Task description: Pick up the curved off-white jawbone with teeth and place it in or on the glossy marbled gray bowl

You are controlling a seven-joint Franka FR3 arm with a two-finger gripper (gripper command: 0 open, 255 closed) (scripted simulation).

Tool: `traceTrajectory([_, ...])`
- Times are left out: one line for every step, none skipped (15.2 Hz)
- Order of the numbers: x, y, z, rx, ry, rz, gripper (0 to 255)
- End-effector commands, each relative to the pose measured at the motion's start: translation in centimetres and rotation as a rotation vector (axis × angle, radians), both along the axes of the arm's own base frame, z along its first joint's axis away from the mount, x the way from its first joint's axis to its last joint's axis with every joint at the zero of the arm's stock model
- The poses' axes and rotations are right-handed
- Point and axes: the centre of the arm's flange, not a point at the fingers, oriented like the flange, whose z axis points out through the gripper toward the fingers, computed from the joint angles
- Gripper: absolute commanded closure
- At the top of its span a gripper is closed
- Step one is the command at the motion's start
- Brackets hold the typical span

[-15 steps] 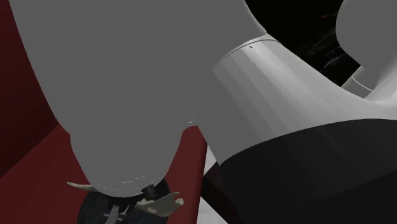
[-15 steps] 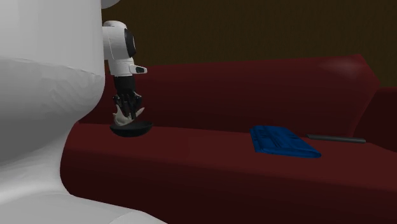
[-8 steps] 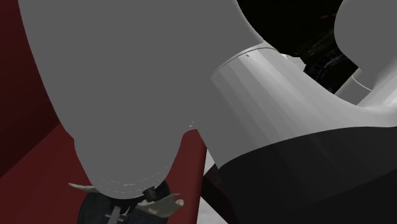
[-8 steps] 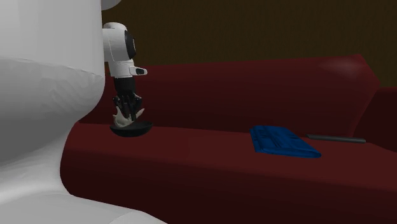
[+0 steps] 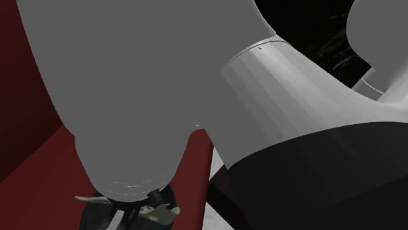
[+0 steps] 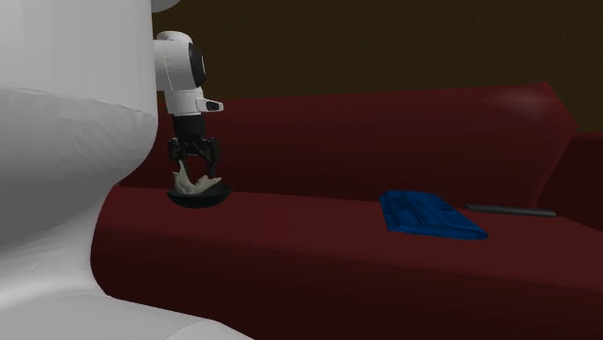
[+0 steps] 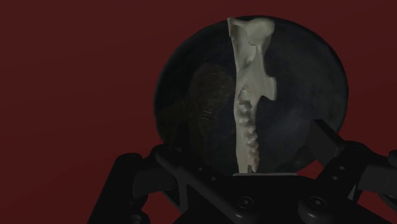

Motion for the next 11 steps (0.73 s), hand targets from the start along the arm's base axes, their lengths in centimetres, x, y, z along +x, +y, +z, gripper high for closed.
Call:
traceTrajectory([-0.3, -0.1, 2.0, 0.000, 0.000, 0.000, 0])
traceTrajectory([-0.5, -0.2, 3.3, 0.000, 0.000, 0.000, 0])
traceTrajectory([-0.7, -0.3, 4.3, 0.000, 0.000, 0.000, 0])
traceTrajectory([-0.7, -0.3, 4.3, 0.000, 0.000, 0.000, 0])
traceTrajectory([-0.7, -0.3, 4.3, 0.000, 0.000, 0.000, 0])
traceTrajectory([-0.7, -0.3, 4.3, 0.000, 0.000, 0.000, 0])
traceTrajectory([-0.7, -0.3, 4.3, 0.000, 0.000, 0.000, 0])
traceTrajectory([-0.7, -0.3, 4.3, 0.000, 0.000, 0.000, 0])
traceTrajectory([-0.7, -0.3, 4.3, 0.000, 0.000, 0.000, 0])
traceTrajectory([-0.7, -0.3, 4.3, 0.000, 0.000, 0.000, 0])
traceTrajectory([-0.7, -0.3, 4.3, 0.000, 0.000, 0.000, 0])
